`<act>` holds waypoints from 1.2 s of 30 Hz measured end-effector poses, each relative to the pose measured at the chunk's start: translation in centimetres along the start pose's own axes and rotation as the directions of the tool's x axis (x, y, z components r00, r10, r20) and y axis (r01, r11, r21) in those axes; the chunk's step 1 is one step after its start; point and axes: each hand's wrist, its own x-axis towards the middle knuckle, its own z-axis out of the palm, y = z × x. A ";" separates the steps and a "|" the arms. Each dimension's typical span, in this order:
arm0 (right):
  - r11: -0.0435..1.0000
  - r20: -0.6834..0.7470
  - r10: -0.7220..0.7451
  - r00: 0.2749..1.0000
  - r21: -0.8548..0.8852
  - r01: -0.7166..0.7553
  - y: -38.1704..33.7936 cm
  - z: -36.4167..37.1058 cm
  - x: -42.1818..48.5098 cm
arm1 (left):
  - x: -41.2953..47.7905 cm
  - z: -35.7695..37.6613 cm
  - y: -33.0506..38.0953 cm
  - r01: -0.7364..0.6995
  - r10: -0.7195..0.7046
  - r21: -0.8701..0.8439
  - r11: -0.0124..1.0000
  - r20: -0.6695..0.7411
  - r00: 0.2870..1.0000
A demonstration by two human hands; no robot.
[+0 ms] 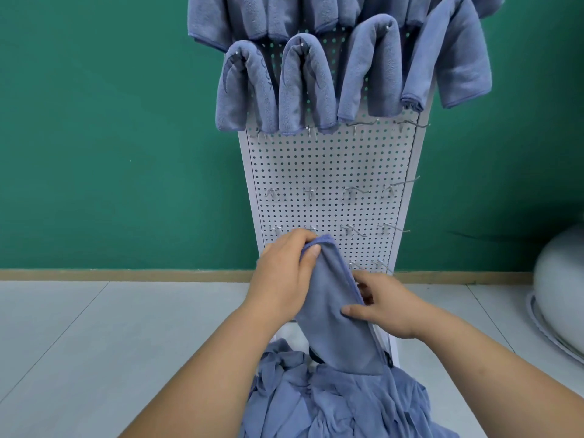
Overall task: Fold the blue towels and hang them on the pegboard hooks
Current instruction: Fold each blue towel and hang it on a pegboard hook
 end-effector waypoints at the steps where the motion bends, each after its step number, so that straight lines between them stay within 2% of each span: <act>1: 1.000 0.041 0.025 0.999 -0.006 -0.025 0.7 -0.1 0.0 | 0.1 -0.3 -0.3 0.036 -0.038 -0.033 0.999 -0.045 0.998; 4: 0.997 0.141 0.079 0.987 -0.020 -0.077 2.7 -0.8 -0.3 | 0.1 -1.0 -1.5 0.148 -0.166 -0.127 0.981 -0.150 0.975; 6: 0.988 0.161 0.113 0.980 -0.126 -0.093 3.7 -1.4 -0.3 | 0.1 -1.4 -2.5 0.202 -0.237 -0.186 0.962 -0.191 0.953; 9: 0.934 0.151 0.210 0.966 -0.322 -0.153 5.0 -1.8 -0.1 | 0.3 -1.8 -4.0 0.281 -0.336 -0.230 0.932 -0.248 0.909; 11: 0.921 0.098 0.244 0.965 -0.335 -0.199 5.2 -2.0 -0.1 | 0.3 -1.8 -5.1 0.360 -0.419 -0.241 0.901 -0.271 0.867; 13: 0.945 -0.039 0.210 0.977 -0.248 -0.213 4.8 -2.4 -0.2 | 0.4 -1.9 -5.9 0.452 -0.513 -0.255 0.855 -0.283 0.810; 15: 0.979 -0.198 0.200 0.959 -0.004 -0.205 4.0 -2.9 -0.3 | 0.5 -2.1 -6.2 0.534 -0.619 -0.331 0.778 -0.261 0.740; 18: 0.912 -0.373 0.271 0.887 0.394 -0.113 2.8 -3.8 -0.1 | 0.5 -2.4 -6.0 0.579 -0.725 -0.489 0.653 -0.184 0.663; 20: 0.861 -0.460 0.304 0.834 0.508 -0.034 1.9 -4.1 0.1 | 0.6 -2.3 -5.7 0.562 -0.738 -0.555 0.613 -0.150 0.658; 22: 0.846 -0.527 0.313 0.790 0.532 0.020 1.1 -4.2 0.2 | 0.8 -2.1 -5.2 0.533 -0.727 -0.586 0.611 -0.147 0.671; 26: 0.848 -0.596 0.311 0.741 0.526 0.067 0.5 -4.1 0.7 | 1.1 -1.4 -5.1 0.500 -0.684 -0.553 0.666 -0.186 0.705; 28: 0.831 -0.585 0.361 0.726 0.555 0.035 0.7 -4.1 0.7 | 1.1 -1.1 -5.6 0.525 -0.706 -0.545 0.654 -0.190 0.682; 32: 0.737 -0.481 0.498 0.721 0.673 -0.060 2.0 -4.0 0.6 | 0.7 -0.7 -6.8 0.648 -0.794 -0.513 0.563 -0.119 0.596; 34: 0.734 -0.450 0.506 0.736 0.673 -0.093 2.8 -4.1 0.5 | 0.4 -0.5 -7.2 0.690 -0.821 -0.511 0.513 -0.056 0.568; 36: 0.772 -0.462 0.454 0.762 0.631 -0.077 3.1 -4.4 0.2 | 0.3 -0.5 -7.3 0.697 -0.819 -0.513 0.502 -0.022 0.574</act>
